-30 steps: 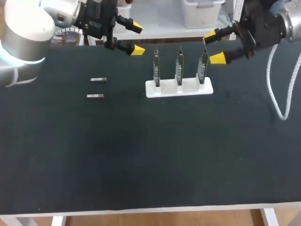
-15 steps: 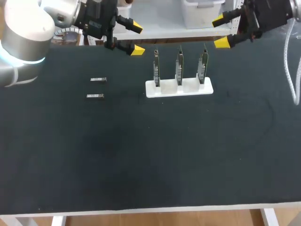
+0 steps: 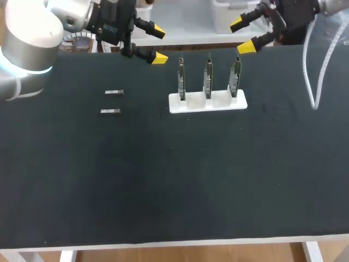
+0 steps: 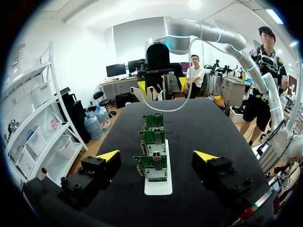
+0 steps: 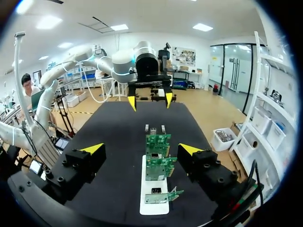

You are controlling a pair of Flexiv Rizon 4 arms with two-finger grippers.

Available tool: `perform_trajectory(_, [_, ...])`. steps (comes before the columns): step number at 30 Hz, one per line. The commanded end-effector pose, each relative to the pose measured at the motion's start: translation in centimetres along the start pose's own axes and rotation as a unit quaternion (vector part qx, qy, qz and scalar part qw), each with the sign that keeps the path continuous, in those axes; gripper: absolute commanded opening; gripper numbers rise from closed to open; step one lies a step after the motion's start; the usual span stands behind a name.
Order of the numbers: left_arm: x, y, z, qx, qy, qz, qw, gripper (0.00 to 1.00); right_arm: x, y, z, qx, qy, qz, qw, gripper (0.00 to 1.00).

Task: Pick up the optical module with the left hand, and insert it into the network port with the right hand.

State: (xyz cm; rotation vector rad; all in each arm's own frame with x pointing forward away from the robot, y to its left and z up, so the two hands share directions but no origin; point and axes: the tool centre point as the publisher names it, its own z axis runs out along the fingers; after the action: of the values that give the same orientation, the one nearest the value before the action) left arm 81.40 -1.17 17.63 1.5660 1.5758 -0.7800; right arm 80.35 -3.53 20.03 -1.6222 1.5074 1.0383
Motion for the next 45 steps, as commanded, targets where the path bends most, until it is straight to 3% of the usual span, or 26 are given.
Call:
perform_trajectory(1, [0.0,-0.1,0.0,-0.002,0.001,0.000,1.000,1.00,0.2,-0.1,-0.1,-0.055,-0.004,0.000,0.998,1.00])
perform_trajectory(10, [0.0,-0.1,0.0,-0.002,0.001,0.000,1.000,1.00,0.9,3.2,-0.7,-0.016,-0.010,0.016,1.000,1.00])
perform_trajectory(22, [0.0,-0.1,0.0,-0.002,0.001,0.000,1.000,1.00,1.0,6.9,0.3,0.005,-0.025,0.011,1.000,1.00])
perform_trajectory(33, [0.0,-0.1,0.0,-0.002,0.001,0.000,1.000,1.00,1.2,7.5,0.5,0.044,-0.039,-0.006,0.998,1.00])
perform_trajectory(45, [0.0,-0.1,0.0,-0.002,0.001,0.000,1.000,1.00,0.6,7.4,1.1,0.059,-0.057,-0.015,0.997,1.00])
